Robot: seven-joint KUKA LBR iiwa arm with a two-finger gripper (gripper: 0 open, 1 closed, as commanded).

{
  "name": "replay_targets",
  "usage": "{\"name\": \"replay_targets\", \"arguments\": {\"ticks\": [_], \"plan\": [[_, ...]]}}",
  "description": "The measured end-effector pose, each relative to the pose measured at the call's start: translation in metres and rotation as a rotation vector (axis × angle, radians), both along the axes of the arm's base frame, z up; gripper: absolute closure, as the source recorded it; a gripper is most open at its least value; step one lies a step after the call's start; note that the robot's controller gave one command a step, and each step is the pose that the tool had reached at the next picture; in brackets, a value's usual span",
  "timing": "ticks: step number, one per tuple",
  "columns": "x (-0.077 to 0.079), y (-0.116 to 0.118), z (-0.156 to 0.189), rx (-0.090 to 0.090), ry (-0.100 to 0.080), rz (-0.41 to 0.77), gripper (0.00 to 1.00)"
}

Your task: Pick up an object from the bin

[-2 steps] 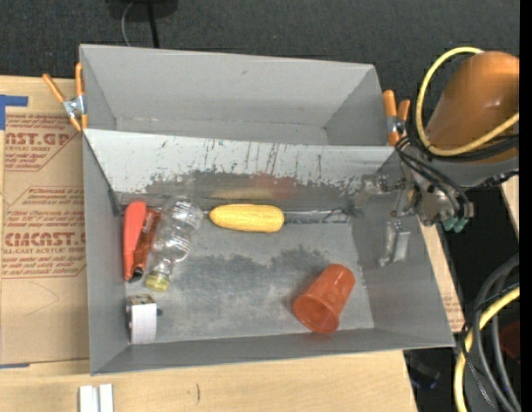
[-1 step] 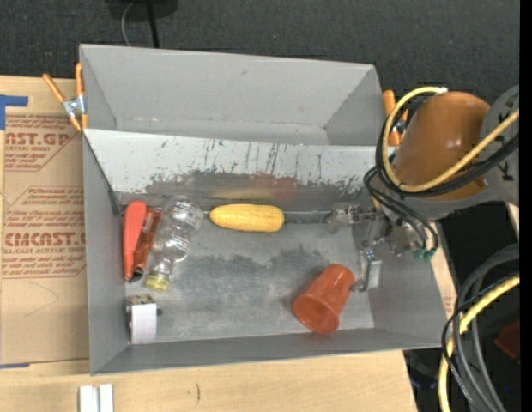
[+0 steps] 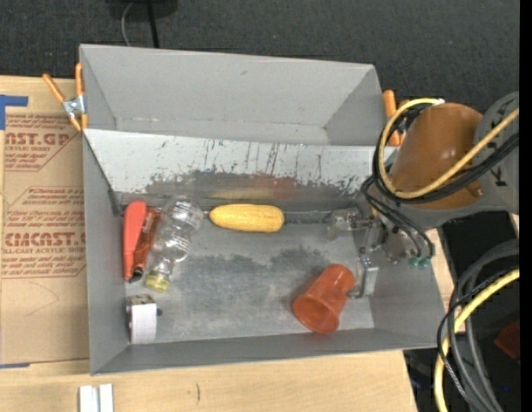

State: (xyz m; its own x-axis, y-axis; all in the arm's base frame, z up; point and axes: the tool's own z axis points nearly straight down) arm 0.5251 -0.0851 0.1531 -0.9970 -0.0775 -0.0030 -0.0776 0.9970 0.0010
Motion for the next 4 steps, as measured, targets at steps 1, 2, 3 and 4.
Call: {"name": "replay_targets", "arguments": {"ticks": [1, 2, 3, 4], "plan": [[-0.016, -0.003, -0.036, -0.007, -0.012, 0.188, 0.0], [-0.029, 0.038, -0.065, 0.0, 0.0, 0.501, 1.0], [-0.029, 0.038, -0.065, -0.001, 0.0, 0.501, 1.0], [-0.029, 0.04, -0.031, 0.004, 0.01, 0.484, 1.0]]}}
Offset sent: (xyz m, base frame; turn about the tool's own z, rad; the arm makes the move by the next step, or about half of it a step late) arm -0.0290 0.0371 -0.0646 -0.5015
